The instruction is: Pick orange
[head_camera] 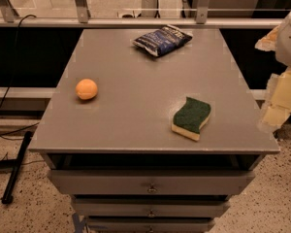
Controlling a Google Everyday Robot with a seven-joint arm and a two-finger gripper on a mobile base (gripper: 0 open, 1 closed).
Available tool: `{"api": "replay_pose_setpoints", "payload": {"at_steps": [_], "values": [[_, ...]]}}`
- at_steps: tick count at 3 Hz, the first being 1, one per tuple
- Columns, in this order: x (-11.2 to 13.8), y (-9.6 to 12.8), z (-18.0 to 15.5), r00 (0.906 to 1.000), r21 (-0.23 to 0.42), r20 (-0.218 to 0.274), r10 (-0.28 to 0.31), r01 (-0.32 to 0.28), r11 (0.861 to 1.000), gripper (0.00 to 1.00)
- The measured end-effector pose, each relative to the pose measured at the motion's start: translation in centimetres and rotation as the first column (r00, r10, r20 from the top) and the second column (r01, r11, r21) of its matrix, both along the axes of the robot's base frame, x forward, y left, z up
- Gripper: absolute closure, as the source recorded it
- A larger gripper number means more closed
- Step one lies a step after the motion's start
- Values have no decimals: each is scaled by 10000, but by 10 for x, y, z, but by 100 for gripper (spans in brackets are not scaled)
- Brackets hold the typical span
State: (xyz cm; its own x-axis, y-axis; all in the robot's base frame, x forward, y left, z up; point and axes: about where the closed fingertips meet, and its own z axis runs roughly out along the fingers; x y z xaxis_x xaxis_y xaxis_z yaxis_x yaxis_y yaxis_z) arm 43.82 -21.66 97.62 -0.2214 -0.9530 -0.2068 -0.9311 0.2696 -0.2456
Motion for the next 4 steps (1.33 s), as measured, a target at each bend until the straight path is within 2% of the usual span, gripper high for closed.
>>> {"api": "replay_pose_setpoints", "payload": {"at_steps": [1,2,3,4], "values": [[2,3,0,10000,24,45,53,-53,10000,0],[20,33,-13,9979,875,-103,641,-630,9942,0],[44,99,-33,9848,2440,61,1733,-1696,9548,0],[64,175,-38,9642,3763,725,2549,-2631,8883,0]]}}
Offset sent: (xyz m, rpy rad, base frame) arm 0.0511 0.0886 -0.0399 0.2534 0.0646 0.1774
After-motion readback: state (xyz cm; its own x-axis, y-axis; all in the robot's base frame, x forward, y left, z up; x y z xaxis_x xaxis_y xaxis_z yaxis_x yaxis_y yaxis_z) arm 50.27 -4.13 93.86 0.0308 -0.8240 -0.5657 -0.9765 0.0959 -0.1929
